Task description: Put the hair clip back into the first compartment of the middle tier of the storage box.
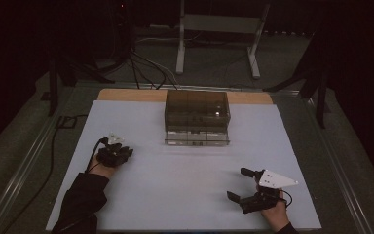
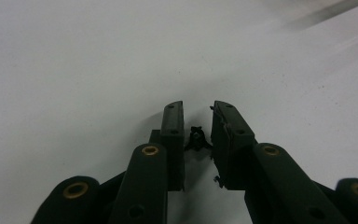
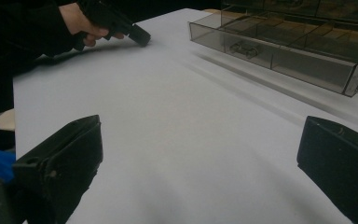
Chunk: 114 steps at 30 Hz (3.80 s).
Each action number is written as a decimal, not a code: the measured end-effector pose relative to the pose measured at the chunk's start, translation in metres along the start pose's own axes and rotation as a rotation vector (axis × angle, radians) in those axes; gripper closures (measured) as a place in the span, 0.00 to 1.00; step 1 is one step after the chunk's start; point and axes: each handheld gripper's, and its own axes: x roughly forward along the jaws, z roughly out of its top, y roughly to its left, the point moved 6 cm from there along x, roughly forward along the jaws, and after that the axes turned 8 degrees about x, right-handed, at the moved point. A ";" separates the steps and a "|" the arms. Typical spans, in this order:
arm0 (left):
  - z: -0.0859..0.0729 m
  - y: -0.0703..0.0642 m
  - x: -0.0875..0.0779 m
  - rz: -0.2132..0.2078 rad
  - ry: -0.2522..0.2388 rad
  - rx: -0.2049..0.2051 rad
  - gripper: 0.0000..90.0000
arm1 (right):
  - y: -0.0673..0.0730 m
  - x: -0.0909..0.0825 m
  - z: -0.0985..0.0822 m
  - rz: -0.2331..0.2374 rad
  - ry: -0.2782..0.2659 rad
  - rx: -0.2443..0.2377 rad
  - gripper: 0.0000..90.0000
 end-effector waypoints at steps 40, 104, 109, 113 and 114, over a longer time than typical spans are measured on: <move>-0.002 -0.004 -0.014 -0.048 0.036 0.030 0.79 | -0.001 0.001 -0.001 -0.009 0.007 0.002 0.00; 0.031 -0.025 -0.027 -0.085 0.026 0.093 0.90 | -0.002 0.001 -0.001 -0.013 0.008 0.006 0.00; 0.037 -0.028 -0.029 -0.092 0.017 0.101 0.90 | -0.002 0.001 -0.001 -0.013 0.008 0.005 0.00; 0.043 -0.030 -0.031 -0.097 0.010 0.116 0.90 | -0.002 0.001 -0.001 -0.012 0.006 0.011 0.00; 0.044 -0.031 -0.031 -0.098 0.008 0.118 0.90 | -0.002 0.001 -0.001 -0.012 0.007 0.008 0.00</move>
